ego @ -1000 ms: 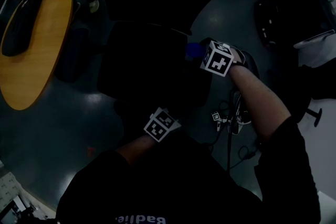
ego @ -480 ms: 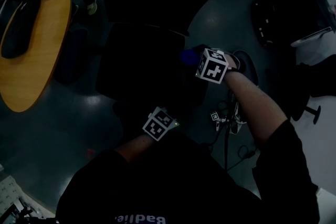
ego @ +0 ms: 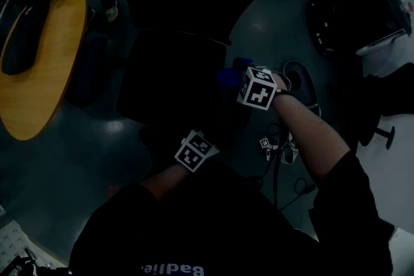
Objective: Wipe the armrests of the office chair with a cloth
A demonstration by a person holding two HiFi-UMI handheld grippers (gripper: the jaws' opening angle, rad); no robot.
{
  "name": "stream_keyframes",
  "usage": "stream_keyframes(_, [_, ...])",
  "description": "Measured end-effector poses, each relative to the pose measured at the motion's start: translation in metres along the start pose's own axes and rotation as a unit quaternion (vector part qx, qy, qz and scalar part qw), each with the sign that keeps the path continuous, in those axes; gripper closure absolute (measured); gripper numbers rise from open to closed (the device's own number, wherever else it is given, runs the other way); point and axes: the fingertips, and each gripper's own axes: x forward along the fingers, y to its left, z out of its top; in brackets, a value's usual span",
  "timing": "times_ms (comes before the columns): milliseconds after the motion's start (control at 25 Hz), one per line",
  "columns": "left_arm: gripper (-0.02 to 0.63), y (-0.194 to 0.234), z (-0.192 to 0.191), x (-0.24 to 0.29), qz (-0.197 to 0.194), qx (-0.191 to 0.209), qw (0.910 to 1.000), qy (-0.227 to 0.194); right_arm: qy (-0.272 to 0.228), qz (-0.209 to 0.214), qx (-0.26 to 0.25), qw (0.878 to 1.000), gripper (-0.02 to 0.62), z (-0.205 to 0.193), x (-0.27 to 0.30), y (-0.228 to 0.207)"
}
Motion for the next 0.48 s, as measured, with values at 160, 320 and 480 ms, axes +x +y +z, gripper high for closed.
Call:
stream_keyframes(160, [0.589,0.002,0.0,-0.002,0.003,0.002,1.0,0.001,-0.004,0.005,-0.002,1.0,0.465,0.005,0.0,0.013])
stream_keyframes(320, [0.589,0.004,-0.004,-0.004,0.005,0.005,1.0,0.001,-0.009,0.01,-0.001,1.0,0.465,0.01,0.002,0.028])
stream_keyframes(480, [0.589,0.003,-0.006,-0.006,0.007,0.009,0.9999,0.001,-0.014,0.014,-0.001,1.0,0.465,0.013,0.002,0.045])
